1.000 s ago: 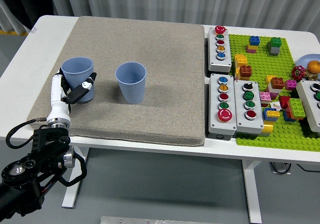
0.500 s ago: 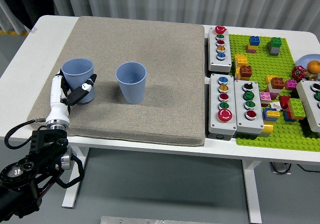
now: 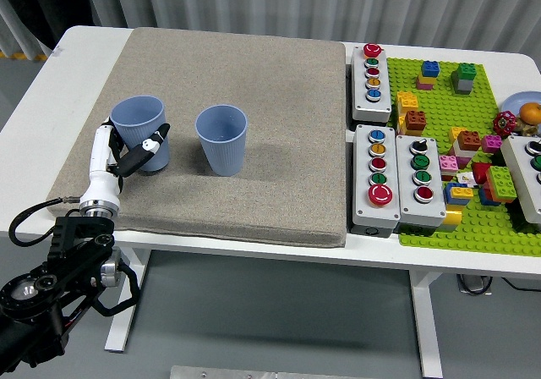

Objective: Pick cup pour cup place

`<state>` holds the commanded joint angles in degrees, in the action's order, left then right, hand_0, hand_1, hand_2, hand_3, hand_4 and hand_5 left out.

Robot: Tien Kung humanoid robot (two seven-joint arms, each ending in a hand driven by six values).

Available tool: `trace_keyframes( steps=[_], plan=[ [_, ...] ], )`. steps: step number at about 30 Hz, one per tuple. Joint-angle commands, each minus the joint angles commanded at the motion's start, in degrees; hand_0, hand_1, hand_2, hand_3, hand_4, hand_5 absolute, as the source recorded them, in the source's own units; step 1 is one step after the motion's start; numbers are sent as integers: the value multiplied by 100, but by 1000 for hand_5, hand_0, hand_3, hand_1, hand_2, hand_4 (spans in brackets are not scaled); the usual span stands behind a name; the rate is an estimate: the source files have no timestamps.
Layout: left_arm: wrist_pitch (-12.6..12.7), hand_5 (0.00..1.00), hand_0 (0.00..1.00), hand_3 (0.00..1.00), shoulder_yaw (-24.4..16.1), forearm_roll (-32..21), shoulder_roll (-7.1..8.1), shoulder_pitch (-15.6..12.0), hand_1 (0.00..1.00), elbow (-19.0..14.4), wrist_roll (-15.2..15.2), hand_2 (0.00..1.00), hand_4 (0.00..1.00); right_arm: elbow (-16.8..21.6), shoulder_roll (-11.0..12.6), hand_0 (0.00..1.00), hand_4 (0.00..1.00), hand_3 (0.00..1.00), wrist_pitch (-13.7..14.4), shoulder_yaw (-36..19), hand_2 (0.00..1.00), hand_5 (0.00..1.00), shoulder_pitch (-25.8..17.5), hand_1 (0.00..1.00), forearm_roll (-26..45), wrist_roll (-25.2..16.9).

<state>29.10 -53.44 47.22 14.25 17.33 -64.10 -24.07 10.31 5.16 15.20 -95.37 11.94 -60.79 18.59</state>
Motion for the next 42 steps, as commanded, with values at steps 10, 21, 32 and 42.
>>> trace_keyframes(
  steps=[10, 21, 32, 42],
  plan=[
    [-26, 342, 752, 913, -25, 73, 10, -2, 757, -6, 40, 898, 923, 0, 0, 699, 2, 565, 2, 11, 561, 28, 17, 628, 21, 5],
    [-38, 345, 757, 910, -141, 317, -3, -125, 762, -116, 107, 898, 928, 0, 2, 699, 2, 565, -7, -10, 561, 29, 1, 628, -19, 13],
    [-64, 343, 766, 930, -233, 594, -1, -308, 779, -321, 191, 900, 931, 0, 2, 699, 2, 564, -7, -34, 560, 30, 0, 628, -52, 14],
    [-117, 391, 820, 998, -324, 766, -4, -334, 841, -390, 302, 963, 949, 0, 3, 700, 2, 563, -3, -46, 560, 30, -25, 628, -84, 5]
  ],
)
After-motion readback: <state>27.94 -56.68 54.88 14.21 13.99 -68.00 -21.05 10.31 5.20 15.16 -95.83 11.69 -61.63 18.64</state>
